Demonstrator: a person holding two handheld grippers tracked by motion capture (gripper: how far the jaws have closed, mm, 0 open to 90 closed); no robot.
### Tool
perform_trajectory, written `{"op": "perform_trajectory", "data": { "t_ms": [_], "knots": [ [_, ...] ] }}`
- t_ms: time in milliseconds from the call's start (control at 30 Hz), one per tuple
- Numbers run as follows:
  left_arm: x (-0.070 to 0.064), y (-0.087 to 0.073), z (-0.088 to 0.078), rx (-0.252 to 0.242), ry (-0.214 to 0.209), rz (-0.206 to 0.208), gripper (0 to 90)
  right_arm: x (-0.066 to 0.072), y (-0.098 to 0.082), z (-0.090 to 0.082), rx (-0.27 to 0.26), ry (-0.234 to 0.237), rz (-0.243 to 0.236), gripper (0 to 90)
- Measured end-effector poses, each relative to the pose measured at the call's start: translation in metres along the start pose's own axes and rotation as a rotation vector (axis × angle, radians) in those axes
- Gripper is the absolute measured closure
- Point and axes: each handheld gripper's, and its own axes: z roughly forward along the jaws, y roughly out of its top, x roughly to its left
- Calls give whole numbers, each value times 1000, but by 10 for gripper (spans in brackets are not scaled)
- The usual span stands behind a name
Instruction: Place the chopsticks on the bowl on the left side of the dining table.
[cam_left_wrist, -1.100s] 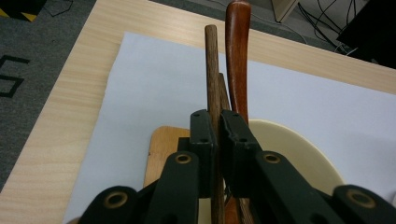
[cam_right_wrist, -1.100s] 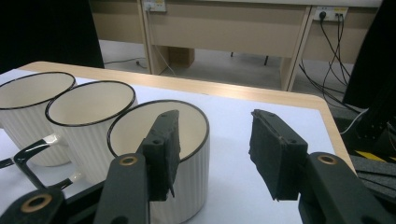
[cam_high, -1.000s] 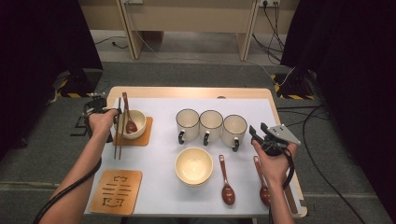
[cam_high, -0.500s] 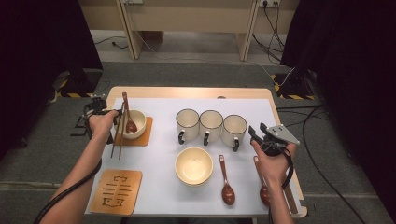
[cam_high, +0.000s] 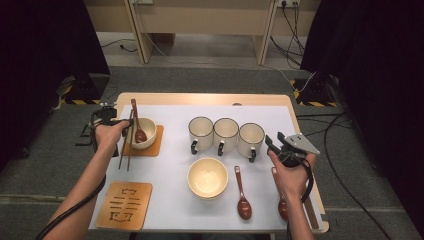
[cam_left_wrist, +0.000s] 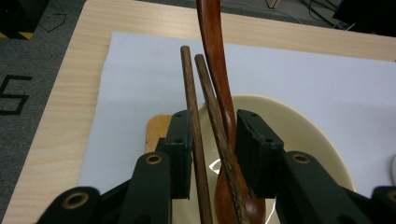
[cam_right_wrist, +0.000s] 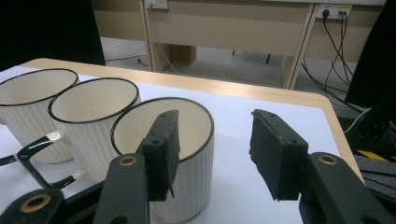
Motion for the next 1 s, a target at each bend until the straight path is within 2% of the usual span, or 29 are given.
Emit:
{"op": "perform_trajectory", "data": {
  "t_ms": [400,633,800,1000],
  "knots": [
    [-4,-6,4,18,9,-18,741,0,-1,1,3,0,7,523],
    [-5,-8,6,9,12,-29,734,-1,-1,1,4,1,3,523],
    [-3,-9,1,-15,6,-2,703,-2,0,-1,3,-2,0,522],
    [3,-14,-22,-59,-42,38,703,-1,2,-2,-2,-3,-1,521]
  ]
}}
